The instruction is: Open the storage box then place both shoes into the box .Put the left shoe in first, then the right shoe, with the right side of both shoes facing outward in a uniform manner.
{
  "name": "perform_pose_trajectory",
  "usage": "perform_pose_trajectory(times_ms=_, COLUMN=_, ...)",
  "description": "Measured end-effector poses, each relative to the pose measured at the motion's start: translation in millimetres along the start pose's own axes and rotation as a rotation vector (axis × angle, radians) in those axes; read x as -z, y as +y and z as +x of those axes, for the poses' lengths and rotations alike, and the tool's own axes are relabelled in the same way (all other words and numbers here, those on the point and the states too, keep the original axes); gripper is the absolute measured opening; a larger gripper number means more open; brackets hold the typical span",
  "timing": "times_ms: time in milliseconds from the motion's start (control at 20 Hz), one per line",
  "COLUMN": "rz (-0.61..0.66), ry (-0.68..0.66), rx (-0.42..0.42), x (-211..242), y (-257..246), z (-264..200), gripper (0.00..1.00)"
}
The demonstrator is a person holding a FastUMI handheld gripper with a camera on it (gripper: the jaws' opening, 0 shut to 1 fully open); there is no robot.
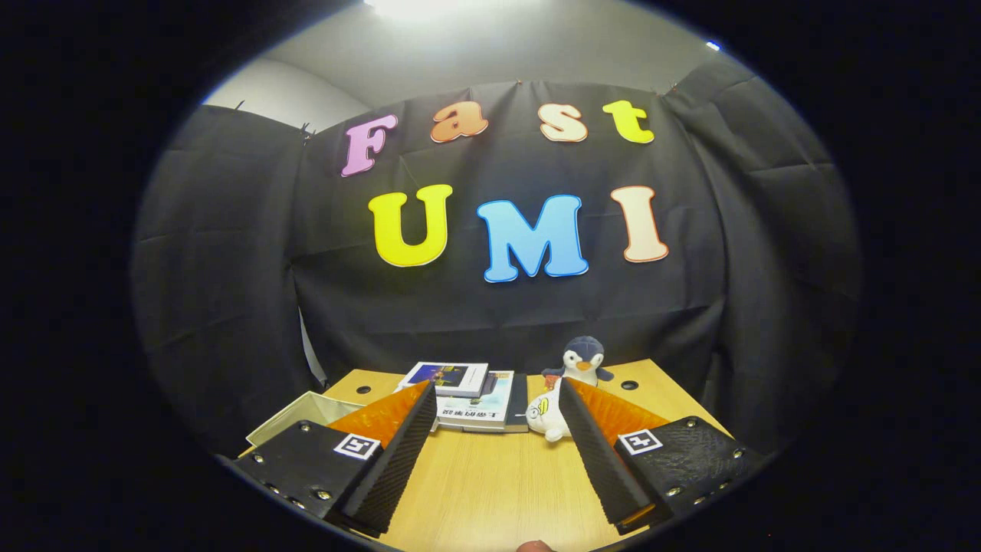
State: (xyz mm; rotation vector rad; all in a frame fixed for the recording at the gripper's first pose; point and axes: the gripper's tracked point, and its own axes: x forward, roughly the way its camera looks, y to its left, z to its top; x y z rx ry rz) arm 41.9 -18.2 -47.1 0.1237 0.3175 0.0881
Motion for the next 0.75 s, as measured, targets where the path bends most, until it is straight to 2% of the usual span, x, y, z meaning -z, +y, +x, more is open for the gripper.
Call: perform_pose_trajectory(times_ms=750, rz=-0.052, ry=-0.126, rx=0.044, x=-29.8, y=-18.0, z=-7.3, gripper=0.97)
